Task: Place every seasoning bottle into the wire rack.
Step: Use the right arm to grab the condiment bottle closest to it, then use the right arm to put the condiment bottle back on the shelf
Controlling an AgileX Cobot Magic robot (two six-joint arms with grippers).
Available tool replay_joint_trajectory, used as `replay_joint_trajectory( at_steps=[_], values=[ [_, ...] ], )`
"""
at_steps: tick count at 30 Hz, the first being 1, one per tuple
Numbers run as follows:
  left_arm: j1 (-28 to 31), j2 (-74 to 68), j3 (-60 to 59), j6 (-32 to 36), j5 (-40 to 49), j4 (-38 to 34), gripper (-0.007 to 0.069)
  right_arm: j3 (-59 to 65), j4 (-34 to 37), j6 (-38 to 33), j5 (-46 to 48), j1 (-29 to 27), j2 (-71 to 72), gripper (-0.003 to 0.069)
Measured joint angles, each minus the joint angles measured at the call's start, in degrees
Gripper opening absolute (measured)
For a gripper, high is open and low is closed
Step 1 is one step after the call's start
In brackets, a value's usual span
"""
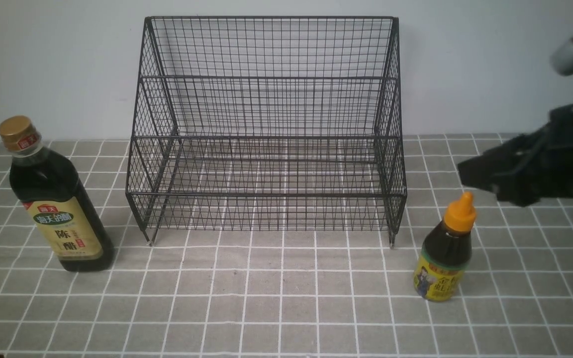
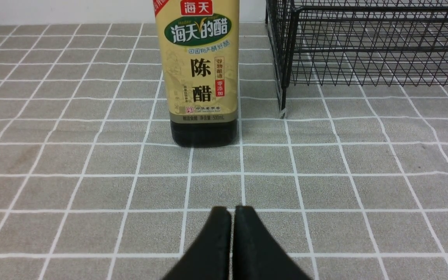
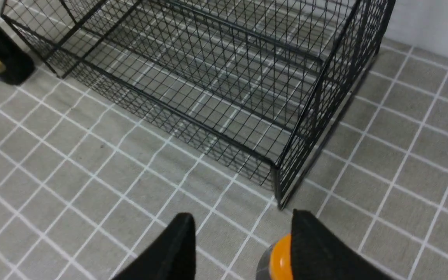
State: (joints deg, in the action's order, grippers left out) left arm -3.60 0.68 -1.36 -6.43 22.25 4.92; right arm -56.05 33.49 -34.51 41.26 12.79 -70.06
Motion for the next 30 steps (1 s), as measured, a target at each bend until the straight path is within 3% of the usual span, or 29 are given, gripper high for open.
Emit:
replay_joint_trajectory(
  at_steps=[7, 15, 19, 21, 22, 30],
  values=[
    [0.00, 0.00, 0.00, 0.00, 0.00, 0.00, -0.0010, -0.15, -8.64, 8.98, -2.95, 0.94, -5.33, 0.0500],
    [0.00, 0.00, 0.00, 0.00, 0.00, 0.00, -0.0010, -0.17, -10.60, 12.89, -0.78, 0.94, -11.16, 0.0512],
    [0.00, 0.00, 0.00, 0.00, 0.00, 0.00, -0.0010, -0.17, -10.60, 12.88, 0.34, 0.94, -14.26, 0.0437],
    [0.00, 0.00, 0.00, 0.00, 0.00, 0.00, -0.0010, -0.17, -10.66, 12.61, 0.29, 0.94, -15.41, 0.0321],
    [0.00, 0.00, 0.00, 0.00, 0.00, 0.00, -0.0010, -0.48, -11.06, 12.41, -0.10, 0.94, -15.42, 0.0297],
    [0.00, 0.00, 0.00, 0.00, 0.00, 0.00, -0.0010, -9.32, -12.04, 12.52, 9.74, 1.00, -13.26, 0.0300]
  ],
)
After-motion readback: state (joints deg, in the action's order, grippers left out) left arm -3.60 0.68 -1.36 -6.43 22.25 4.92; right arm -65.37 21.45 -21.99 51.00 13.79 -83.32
